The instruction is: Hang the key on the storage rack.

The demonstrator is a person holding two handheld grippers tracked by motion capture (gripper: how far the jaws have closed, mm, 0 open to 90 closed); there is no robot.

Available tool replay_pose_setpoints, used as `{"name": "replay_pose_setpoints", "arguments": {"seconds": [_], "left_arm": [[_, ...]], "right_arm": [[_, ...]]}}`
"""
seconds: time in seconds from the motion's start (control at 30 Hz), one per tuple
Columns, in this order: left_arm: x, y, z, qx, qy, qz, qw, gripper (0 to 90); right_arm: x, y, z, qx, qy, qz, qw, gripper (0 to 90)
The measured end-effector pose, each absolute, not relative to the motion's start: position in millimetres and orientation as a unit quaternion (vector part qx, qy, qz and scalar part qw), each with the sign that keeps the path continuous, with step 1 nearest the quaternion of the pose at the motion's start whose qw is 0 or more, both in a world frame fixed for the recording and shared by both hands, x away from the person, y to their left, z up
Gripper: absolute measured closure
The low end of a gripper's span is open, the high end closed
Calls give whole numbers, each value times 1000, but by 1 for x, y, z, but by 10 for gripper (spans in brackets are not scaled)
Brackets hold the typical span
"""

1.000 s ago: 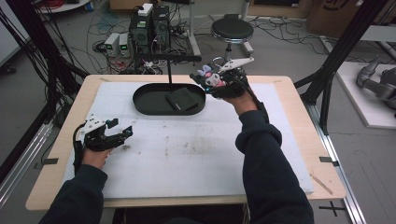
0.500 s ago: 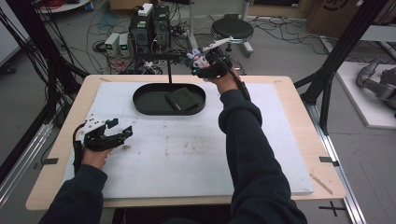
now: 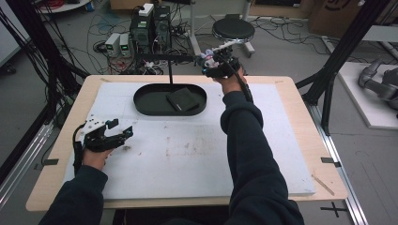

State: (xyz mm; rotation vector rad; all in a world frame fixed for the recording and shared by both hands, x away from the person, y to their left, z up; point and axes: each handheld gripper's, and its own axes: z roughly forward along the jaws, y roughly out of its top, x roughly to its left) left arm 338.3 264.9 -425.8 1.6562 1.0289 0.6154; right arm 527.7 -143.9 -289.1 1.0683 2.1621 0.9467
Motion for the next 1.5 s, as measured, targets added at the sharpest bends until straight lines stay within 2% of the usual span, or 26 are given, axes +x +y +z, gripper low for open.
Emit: {"name": "replay_pose_setpoints", "arguments": {"seconds": [0.27, 0.63, 0.83, 1.07, 1.17, 1.27, 1.37, 1.5], "left_arm": [[339, 265, -426, 693, 430, 256, 519, 287], [339, 265, -426, 694, 430, 256, 518, 287], [339, 264, -427, 693, 429, 255, 520, 287], [339, 264, -426, 695, 428, 256, 517, 287], [338, 264, -426, 695, 429, 256, 517, 287], [338, 264, -426, 696, 428, 256, 517, 287], [338, 263, -426, 696, 428, 256, 516, 287], [338, 263, -426, 696, 428, 256, 517, 287]], "right_arm": [[528, -139, -325, 396, 823, 337, 231, 353], [535, -113, -359, 401, 827, 333, 212, 364], [533, -117, -364, 403, 822, 354, 191, 272], [517, -140, -349, 393, 819, 379, 177, 256], [497, -155, -339, 366, 811, 400, 220, 265], [480, -173, -333, 359, 805, 421, 216, 263], [466, -191, -330, 363, 808, 417, 205, 207], [442, -212, -331, 356, 814, 405, 216, 206]]}}
